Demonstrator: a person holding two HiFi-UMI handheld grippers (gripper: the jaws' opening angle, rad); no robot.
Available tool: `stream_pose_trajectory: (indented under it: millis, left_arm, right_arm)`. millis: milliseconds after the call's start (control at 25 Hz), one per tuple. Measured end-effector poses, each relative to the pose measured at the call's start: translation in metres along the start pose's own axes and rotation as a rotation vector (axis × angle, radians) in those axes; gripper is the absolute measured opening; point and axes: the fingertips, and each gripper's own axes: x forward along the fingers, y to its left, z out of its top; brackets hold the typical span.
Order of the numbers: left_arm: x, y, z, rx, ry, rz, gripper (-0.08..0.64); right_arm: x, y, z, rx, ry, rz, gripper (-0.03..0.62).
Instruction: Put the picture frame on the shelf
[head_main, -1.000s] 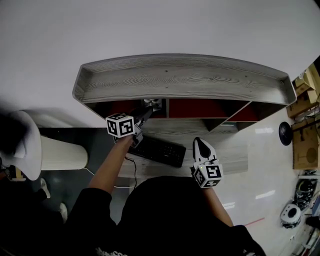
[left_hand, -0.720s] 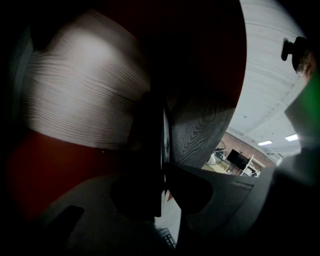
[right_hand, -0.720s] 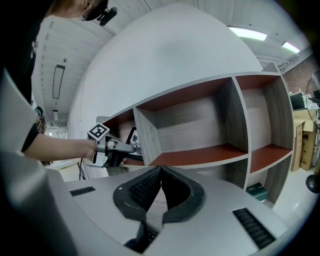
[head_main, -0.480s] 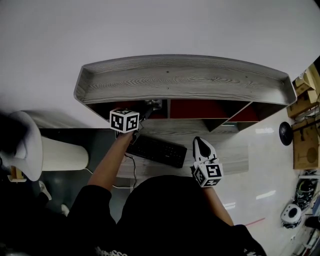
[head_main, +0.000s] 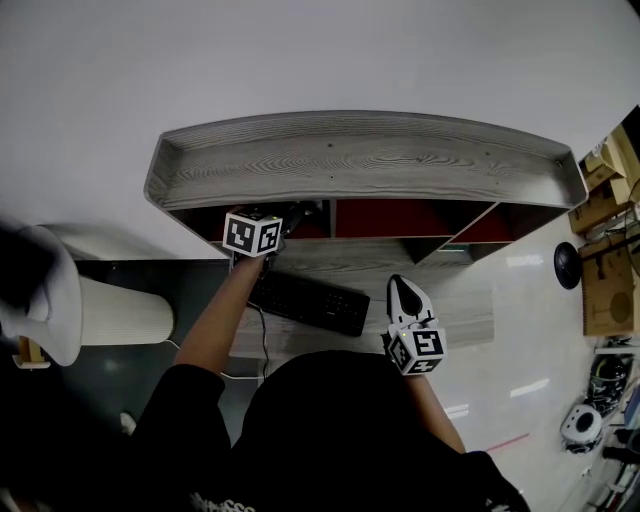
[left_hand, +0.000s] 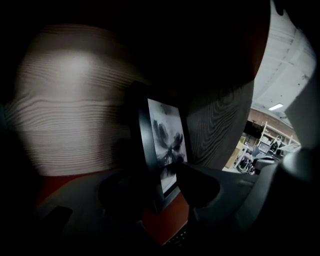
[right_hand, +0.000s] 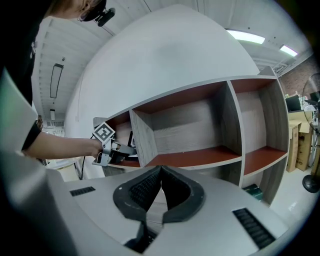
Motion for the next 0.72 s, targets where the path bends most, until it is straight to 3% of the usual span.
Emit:
stream_pose_trajectory:
  millis: [720]
  left_arm:
    - [0.011, 0.016, 0.012, -0.005, -0.032, 0.074, 0.227]
  right_arm:
    - [-0.02, 0.002, -0.013, 0.003, 0.029, -0.016, 0.012]
